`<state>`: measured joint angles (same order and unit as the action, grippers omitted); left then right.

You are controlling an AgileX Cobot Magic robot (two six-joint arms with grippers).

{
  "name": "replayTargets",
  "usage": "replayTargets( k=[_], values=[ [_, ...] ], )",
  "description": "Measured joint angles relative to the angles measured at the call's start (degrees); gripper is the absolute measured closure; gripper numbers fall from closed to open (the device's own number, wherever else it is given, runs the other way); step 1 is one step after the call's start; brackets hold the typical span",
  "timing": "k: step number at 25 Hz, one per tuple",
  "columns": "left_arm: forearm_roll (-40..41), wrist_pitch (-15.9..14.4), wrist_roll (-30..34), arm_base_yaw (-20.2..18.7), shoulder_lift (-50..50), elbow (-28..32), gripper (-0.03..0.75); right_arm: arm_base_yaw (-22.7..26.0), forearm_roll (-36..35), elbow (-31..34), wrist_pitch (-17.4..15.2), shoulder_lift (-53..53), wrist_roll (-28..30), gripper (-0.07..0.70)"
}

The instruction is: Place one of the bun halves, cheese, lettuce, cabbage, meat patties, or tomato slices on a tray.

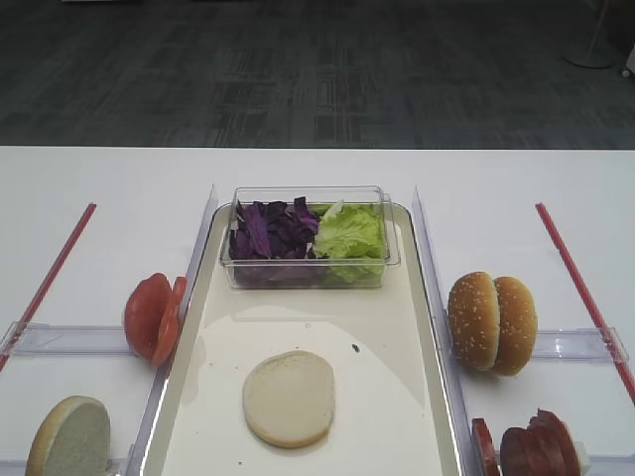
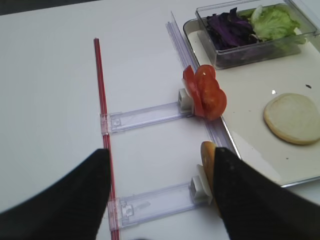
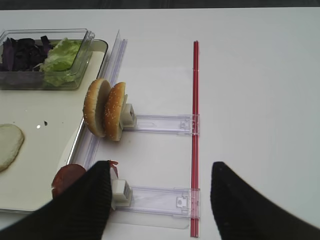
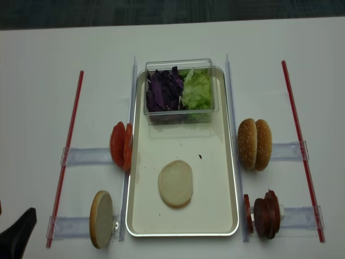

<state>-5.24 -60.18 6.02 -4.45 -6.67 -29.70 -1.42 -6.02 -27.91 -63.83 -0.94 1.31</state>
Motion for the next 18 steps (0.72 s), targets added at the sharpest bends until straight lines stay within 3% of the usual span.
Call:
replayTargets(
  k=[18],
  values=[
    [0.0, 0.2, -0.4, 0.0, 7.5, 0.4, 0.292, 0.0, 0.0, 0.0, 0.0, 0.0, 0.0, 0.168]
  ],
)
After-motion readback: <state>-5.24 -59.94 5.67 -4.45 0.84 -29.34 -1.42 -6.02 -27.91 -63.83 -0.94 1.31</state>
